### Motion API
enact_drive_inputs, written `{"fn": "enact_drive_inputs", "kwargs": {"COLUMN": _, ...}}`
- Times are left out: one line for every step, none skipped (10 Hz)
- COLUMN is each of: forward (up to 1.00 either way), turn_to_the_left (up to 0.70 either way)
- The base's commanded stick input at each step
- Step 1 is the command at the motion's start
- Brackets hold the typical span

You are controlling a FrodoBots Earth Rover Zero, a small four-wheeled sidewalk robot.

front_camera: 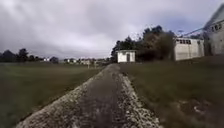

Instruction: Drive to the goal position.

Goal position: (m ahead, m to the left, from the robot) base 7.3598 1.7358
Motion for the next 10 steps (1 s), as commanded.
{"fn": "enact_drive_inputs", "kwargs": {"forward": 0.99, "turn_to_the_left": 0.00}}
{"fn": "enact_drive_inputs", "kwargs": {"forward": 0.99, "turn_to_the_left": 0.00}}
{"fn": "enact_drive_inputs", "kwargs": {"forward": 0.99, "turn_to_the_left": 0.00}}
{"fn": "enact_drive_inputs", "kwargs": {"forward": 0.99, "turn_to_the_left": 0.00}}
{"fn": "enact_drive_inputs", "kwargs": {"forward": 0.99, "turn_to_the_left": 0.00}}
{"fn": "enact_drive_inputs", "kwargs": {"forward": 0.99, "turn_to_the_left": 0.00}}
{"fn": "enact_drive_inputs", "kwargs": {"forward": 0.99, "turn_to_the_left": 0.00}}
{"fn": "enact_drive_inputs", "kwargs": {"forward": 0.99, "turn_to_the_left": 0.00}}
{"fn": "enact_drive_inputs", "kwargs": {"forward": 0.99, "turn_to_the_left": 0.00}}
{"fn": "enact_drive_inputs", "kwargs": {"forward": 0.99, "turn_to_the_left": 0.00}}
